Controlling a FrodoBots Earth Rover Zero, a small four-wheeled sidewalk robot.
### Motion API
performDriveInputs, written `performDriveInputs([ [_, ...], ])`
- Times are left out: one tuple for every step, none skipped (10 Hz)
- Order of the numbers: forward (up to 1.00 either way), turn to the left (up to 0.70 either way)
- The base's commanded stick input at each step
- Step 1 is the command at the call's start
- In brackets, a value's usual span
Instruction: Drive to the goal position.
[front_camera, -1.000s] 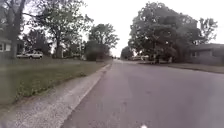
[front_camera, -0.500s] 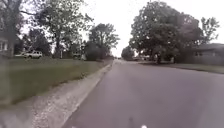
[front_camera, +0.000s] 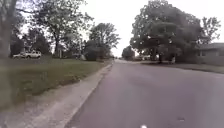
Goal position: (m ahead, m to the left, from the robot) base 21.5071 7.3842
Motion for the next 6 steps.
performDriveInputs([
  [1.00,-0.40],
  [1.00,-0.29],
  [1.00,-0.04],
  [1.00,0.00],
  [1.00,0.00],
  [1.00,0.00],
])
